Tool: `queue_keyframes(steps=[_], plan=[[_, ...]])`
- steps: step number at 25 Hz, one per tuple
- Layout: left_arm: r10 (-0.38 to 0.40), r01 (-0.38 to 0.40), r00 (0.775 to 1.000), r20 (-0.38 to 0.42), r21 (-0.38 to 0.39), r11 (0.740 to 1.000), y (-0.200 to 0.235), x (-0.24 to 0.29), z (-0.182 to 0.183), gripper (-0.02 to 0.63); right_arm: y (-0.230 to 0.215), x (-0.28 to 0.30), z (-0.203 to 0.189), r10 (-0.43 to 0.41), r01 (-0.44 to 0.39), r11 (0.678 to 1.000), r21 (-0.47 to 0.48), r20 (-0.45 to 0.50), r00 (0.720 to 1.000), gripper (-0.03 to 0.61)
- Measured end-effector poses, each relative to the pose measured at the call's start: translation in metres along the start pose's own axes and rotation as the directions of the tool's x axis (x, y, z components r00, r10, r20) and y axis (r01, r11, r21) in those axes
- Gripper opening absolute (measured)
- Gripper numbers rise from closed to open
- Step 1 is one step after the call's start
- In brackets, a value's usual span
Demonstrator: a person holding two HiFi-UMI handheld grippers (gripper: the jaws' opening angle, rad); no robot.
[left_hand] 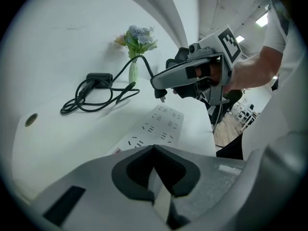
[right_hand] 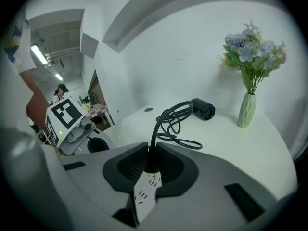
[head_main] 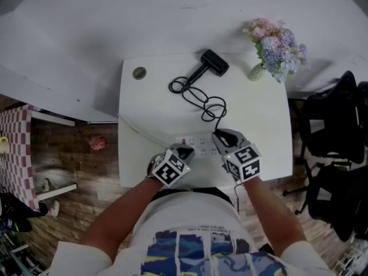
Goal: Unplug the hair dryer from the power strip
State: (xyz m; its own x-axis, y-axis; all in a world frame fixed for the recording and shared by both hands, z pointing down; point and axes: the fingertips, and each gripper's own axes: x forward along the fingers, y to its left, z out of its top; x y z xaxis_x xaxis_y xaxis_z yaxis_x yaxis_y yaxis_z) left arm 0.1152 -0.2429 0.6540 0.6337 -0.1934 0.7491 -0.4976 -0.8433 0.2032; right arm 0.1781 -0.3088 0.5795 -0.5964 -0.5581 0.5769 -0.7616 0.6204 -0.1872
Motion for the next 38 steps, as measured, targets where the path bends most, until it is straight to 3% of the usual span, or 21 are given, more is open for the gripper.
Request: queue_keyframes(steps=[10,16,26,38], plan=[[-0.025,0.03,0.999,0.043,-0.114,0.993,0.001,-0.006,0.002,0.002,0.0,-0.017,-0.001,-0.002,0.002,0.999,0.04,0.016,1.0,0.052],[-0.035,0.063,0.986,0.162,-0.172,0.983,-0.002,-0.027,0.02,0.002,0.005,-0.027,-0.003,0.001,-0.002,0.998,0.055,0.01,1.0,0.052],[0.014,0.109,0.941,0.338,-0.344,0.933,0.01,-0.084,0.031,0.002,0.007,-0.036,-0.007,0.001,-0.001,0.998,0.067,-0.002,1.0,0.052],[0.036,0.114,0.929,0.369,-0.377,0.919,0.012,-0.104,0.024,0.002,0.014,-0.038,-0.007,-0.001,0.001,0.997,0.072,-0.004,1.0,0.052]])
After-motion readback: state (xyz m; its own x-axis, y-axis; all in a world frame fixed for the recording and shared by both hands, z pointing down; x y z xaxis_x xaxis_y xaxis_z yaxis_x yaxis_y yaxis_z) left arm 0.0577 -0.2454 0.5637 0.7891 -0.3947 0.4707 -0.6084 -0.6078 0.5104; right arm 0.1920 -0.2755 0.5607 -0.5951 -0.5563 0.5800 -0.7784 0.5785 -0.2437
